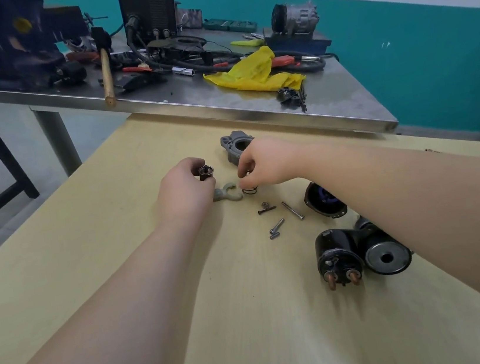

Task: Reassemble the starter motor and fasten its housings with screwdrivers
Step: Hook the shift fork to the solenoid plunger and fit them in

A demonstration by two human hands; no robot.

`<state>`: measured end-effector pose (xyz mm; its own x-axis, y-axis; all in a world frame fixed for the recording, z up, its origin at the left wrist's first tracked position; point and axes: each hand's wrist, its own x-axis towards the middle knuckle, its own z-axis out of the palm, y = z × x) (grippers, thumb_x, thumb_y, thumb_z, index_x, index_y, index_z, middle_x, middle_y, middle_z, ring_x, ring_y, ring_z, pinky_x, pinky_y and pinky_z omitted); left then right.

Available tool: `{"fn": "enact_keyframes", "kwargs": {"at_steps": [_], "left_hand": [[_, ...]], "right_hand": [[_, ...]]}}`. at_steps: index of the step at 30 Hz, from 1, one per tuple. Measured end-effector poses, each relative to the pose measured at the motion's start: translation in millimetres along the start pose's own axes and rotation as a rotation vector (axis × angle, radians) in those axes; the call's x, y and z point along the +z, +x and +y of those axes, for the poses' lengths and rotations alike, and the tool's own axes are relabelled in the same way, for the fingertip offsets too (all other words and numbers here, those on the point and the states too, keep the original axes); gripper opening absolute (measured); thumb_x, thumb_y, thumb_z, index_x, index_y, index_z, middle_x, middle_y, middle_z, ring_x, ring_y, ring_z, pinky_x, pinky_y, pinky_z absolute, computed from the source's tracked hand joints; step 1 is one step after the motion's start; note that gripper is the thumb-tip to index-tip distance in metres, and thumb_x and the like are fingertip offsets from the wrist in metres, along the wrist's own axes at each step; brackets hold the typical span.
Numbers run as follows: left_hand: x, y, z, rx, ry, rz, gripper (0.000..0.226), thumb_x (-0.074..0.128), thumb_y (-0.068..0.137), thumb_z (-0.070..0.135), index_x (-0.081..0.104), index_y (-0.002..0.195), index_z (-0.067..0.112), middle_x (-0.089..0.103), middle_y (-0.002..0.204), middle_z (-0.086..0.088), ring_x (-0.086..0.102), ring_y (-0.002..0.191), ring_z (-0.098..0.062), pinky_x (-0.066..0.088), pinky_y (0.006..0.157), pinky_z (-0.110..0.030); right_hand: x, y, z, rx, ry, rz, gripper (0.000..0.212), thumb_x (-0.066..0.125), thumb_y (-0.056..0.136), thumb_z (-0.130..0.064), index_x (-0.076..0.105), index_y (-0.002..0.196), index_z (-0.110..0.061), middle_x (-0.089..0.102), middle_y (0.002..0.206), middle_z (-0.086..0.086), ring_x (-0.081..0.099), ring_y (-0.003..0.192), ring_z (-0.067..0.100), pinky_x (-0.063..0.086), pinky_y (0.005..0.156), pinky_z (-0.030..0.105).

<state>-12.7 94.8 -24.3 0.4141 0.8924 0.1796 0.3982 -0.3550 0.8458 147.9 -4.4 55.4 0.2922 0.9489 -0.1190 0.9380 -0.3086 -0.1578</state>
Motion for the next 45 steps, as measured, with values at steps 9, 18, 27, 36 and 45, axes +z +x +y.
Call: {"fn": "enact_keyframes", "kwargs": {"at_steps": [9,18,27,36,45], "left_hand": [[-6,-6,4,-0.023,-0.084,-0.036,0.047,0.073,0.09,0.014,0.064,0.131,0.035,0.068,0.11,0.018,0.067,0.092,-0.014,0.048,0.069,-0.03],[-18,-17,22,0.037,-0.531,-0.002,0.051,0.085,0.087,0.011,0.068,0.129,0.035,0.073,0.106,0.009,0.07,0.092,-0.003,0.053,0.081,-0.017],[-27,-29,40,-0.002,-0.971,-0.204,0.042,0.082,0.084,-0.01,0.077,0.117,0.014,0.079,0.106,-0.006,0.074,0.105,-0.021,0.058,0.102,-0.034],[-24,-32,39,0.024,-0.895,-0.253,0.034,0.094,0.07,0.021,0.085,0.102,0.031,0.083,0.109,-0.002,0.078,0.102,-0.016,0.06,0.083,-0.026],[-24,-26,36,-0.054,-1.017,-0.265,0.038,0.081,0.091,0.001,0.075,0.127,0.011,0.082,0.11,-0.004,0.079,0.102,-0.018,0.061,0.088,-0.028]], "right_hand": [[-23,-22,5,0.092,0.123,0.094,0.036,0.067,0.098,-0.011,0.072,0.132,-0.022,0.068,0.115,-0.002,0.069,0.098,0.022,0.062,0.088,0.039],[-26,-41,-7,0.179,0.517,0.206,0.029,0.062,0.104,-0.01,0.07,0.13,-0.019,0.076,0.11,0.006,0.076,0.087,0.022,0.067,0.08,0.036],[-17,-50,-16,0.113,0.961,0.2,0.024,0.063,0.106,-0.007,0.071,0.129,-0.009,0.08,0.109,0.015,0.079,0.101,0.032,0.059,0.1,0.058],[-15,-60,-25,0.101,1.313,0.092,0.029,0.052,0.11,-0.005,0.063,0.134,0.007,0.072,0.123,0.032,0.075,0.108,0.044,0.064,0.079,0.037],[-11,-51,-32,0.139,1.498,0.021,0.032,0.041,0.111,0.001,0.056,0.139,0.007,0.07,0.129,0.03,0.077,0.105,0.041,0.066,0.084,0.042]]}}
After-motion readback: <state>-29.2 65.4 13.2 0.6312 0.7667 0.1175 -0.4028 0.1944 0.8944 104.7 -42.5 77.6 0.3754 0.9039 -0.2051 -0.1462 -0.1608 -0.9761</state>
